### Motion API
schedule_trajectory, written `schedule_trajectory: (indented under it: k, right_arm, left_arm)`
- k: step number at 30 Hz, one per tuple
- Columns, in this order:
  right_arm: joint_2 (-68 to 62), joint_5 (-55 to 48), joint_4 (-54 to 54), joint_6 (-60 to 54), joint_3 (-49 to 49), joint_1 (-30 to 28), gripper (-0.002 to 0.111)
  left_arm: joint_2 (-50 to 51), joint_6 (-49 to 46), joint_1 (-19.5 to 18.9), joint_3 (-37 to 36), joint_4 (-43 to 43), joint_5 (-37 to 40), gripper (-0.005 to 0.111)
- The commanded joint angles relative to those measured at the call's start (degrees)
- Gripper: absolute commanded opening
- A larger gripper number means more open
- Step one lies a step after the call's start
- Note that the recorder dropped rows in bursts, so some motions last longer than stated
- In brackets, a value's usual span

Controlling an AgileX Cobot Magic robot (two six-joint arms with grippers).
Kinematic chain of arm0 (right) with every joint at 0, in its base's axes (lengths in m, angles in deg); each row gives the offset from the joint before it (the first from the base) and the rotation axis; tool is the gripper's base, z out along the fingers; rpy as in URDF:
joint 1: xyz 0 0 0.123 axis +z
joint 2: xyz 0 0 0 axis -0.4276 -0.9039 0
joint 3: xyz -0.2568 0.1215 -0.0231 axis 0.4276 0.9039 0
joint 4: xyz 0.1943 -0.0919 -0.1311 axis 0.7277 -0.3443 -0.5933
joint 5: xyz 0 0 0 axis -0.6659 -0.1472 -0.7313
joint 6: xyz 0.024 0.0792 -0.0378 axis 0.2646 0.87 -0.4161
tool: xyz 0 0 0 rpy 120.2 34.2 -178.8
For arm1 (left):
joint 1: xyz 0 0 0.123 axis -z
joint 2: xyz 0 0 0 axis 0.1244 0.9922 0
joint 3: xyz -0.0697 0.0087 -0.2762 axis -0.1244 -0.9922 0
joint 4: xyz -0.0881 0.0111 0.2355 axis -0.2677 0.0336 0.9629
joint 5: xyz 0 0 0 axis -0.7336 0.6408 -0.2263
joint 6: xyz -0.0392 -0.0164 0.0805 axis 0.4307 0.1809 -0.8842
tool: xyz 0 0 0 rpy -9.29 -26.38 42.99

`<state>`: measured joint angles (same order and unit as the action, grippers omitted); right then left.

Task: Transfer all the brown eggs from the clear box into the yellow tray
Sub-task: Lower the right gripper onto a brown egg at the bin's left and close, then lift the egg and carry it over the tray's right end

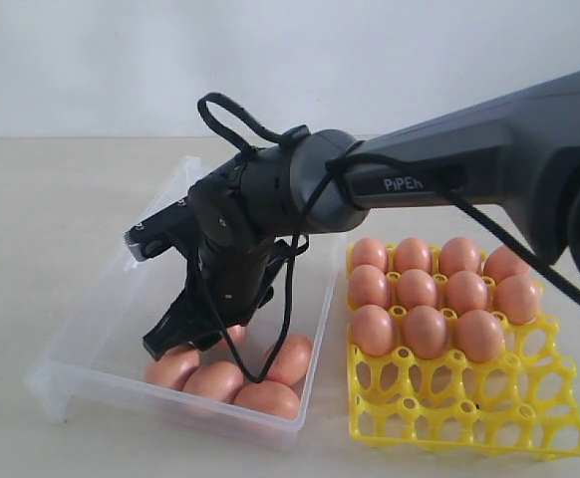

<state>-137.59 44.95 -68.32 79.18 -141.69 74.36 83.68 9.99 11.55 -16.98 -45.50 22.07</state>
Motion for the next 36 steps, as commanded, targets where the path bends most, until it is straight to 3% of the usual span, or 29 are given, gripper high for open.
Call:
schedule_trajectory:
  k: [1, 4, 8, 10, 12, 14, 15, 19, 22, 36]
  right_arm:
    - [-0.7, 0.1, -3.4, 0.1, 0.3, 0.0, 0.043]
    - [-0.7, 0.0, -3.6, -0.6, 0.3, 0.0, 0.045]
    - [-0.7, 0.2, -3.8, -1.0, 0.3, 0.0, 0.057]
    - [-0.7, 0.2, -3.8, -0.4, 0.3, 0.0, 0.053]
    - [-0.7, 0.6, -3.8, -0.4, 0.3, 0.0, 0.035]
    - [-0.7, 0.9, -3.8, -0.9, 0.3, 0.0, 0.004]
    - [-0.7, 1.1, -4.1, -1.4, 0.3, 0.0, 0.001]
    - [0.9, 1.0, -7.4, -0.1, 0.3, 0.0, 0.000]
    - [3.8, 4.3, -14.1, 8.0, 1.5, 0.0, 0.000]
    - [26.9, 42.4, -15.5, 12.1, 31.8, -1.7, 0.000]
  left_arm:
    - [-0.2, 0.5, 0.5, -0.1, -0.1, -0.1, 0.004]
    - [-0.2, 0.5, 0.5, -0.1, -0.1, -0.1, 0.004]
    - [-0.2, 0.5, 0.5, -0.1, -0.1, -0.1, 0.004]
    - [-0.2, 0.5, 0.5, -0.1, -0.1, -0.1, 0.004]
    - [-0.2, 0.5, 0.5, -0.1, -0.1, -0.2, 0.004]
    - [-0.2, 0.5, 0.5, -0.1, -0.1, -0.3, 0.004]
    - [-0.2, 0.5, 0.5, -0.1, -0.1, -0.3, 0.004]
    - [-0.2, 0.5, 0.5, -0.1, -0.1, -0.3, 0.004]
    - [-0.2, 0.5, 0.5, -0.1, -0.1, -0.3, 0.004]
    - [-0.2, 0.5, 0.5, -0.1, -0.1, -0.1, 0.004]
